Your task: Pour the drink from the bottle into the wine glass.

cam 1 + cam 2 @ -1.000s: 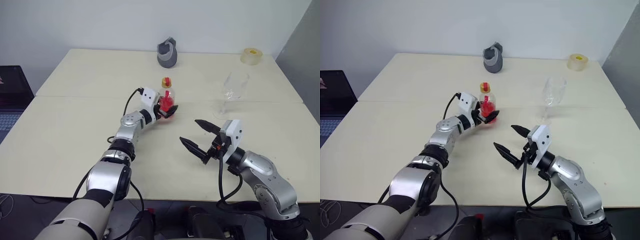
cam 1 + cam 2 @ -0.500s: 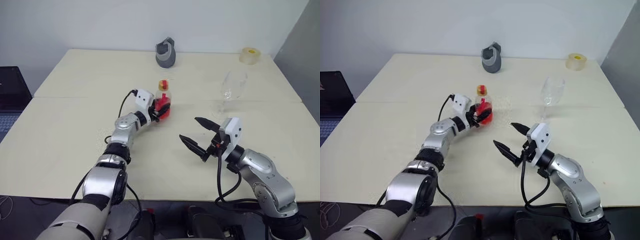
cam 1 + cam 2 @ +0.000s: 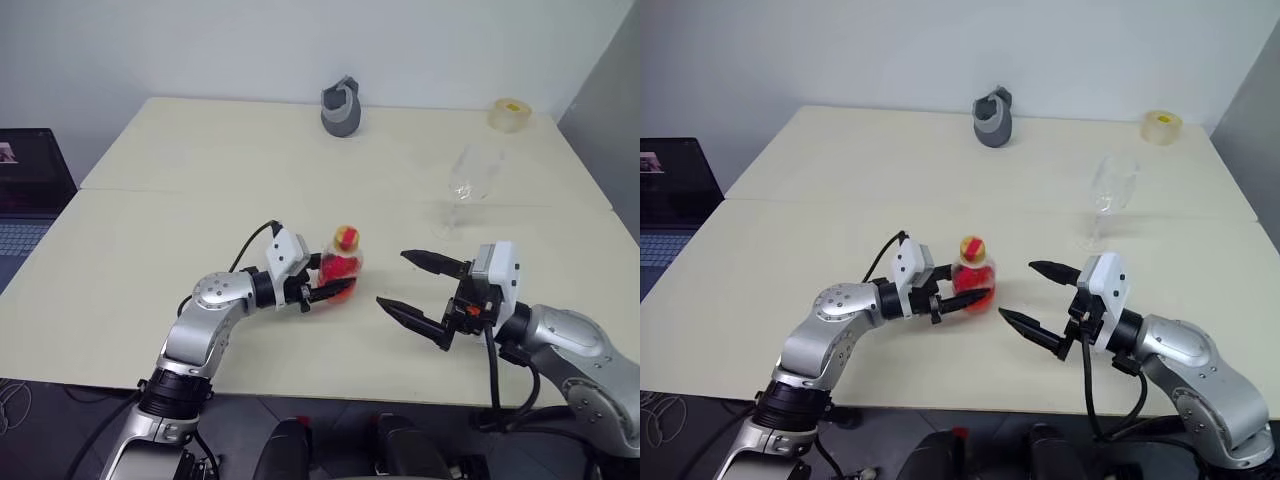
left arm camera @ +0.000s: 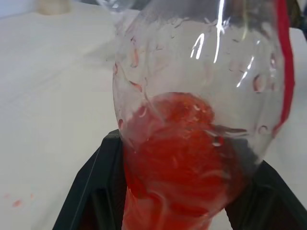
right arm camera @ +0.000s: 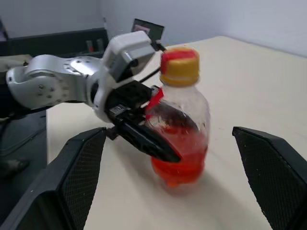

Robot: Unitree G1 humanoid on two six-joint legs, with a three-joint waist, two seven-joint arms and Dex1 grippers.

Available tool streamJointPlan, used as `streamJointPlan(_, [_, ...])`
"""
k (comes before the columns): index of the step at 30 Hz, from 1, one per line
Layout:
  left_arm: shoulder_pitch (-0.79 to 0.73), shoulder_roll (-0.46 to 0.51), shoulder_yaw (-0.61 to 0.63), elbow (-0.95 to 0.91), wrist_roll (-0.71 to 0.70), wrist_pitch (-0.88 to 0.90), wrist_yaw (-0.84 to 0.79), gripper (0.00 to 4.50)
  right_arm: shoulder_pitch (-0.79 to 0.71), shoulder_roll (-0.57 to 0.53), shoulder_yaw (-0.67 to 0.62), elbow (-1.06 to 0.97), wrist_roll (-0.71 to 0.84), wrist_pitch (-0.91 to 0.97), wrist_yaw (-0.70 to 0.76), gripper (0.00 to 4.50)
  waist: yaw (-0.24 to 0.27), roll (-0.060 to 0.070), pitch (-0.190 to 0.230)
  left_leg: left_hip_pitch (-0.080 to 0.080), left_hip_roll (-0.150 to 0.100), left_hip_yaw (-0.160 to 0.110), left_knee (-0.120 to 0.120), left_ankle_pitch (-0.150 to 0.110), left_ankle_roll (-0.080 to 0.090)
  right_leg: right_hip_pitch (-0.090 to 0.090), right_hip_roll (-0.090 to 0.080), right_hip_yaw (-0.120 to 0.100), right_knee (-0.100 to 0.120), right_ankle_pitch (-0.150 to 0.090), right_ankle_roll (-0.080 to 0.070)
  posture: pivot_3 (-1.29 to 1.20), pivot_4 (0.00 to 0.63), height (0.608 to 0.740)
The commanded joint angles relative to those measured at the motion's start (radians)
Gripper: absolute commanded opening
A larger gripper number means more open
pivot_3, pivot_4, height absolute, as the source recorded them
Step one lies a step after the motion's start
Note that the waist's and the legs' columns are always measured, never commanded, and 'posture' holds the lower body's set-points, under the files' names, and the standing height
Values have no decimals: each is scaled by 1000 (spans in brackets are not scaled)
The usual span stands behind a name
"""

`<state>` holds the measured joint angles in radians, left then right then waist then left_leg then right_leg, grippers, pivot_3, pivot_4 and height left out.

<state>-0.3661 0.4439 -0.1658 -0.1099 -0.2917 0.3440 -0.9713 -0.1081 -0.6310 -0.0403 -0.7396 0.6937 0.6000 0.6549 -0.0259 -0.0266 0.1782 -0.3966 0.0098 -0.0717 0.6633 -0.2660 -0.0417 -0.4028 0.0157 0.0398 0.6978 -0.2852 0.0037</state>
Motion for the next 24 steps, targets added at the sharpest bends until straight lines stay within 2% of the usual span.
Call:
streamJointPlan(1, [-28,0,-39,-16,13,-36,-27,2210,-94,5,-1,-7,37,34,-28,4500,-5,0,0,0,0,0,0,0,0,0,0,0,0,0,0,0,150,740])
streamJointPlan(6, [-59,-23,-80,33,39,-77,-37,2209,-208,72,55,41,0,97,-131,4500,-3,0,0,0,1,0,0,0,0,0,1,0,0,0,0,0,150,740])
streamJointPlan(16, [-78,-56,-85,71,49,-103,-33,2208,-228,85,114,58,-49,92,-123,4500,-3,0,0,-2,-1,0,0,0,0,-1,-1,0,0,0,0,0,150,740])
streamJointPlan(19, [-79,-60,-84,75,50,-105,-31,2208,-223,87,119,64,-68,81,-119,3879,-3,0,0,-2,0,0,0,0,0,-1,-1,0,0,0,0,0,150,740])
streamJointPlan(24, [-79,-62,-83,77,49,-108,-29,2188,-217,87,124,71,-91,65,-104,2146,-3,0,0,-2,0,0,0,0,0,-1,-1,0,0,0,0,0,150,740])
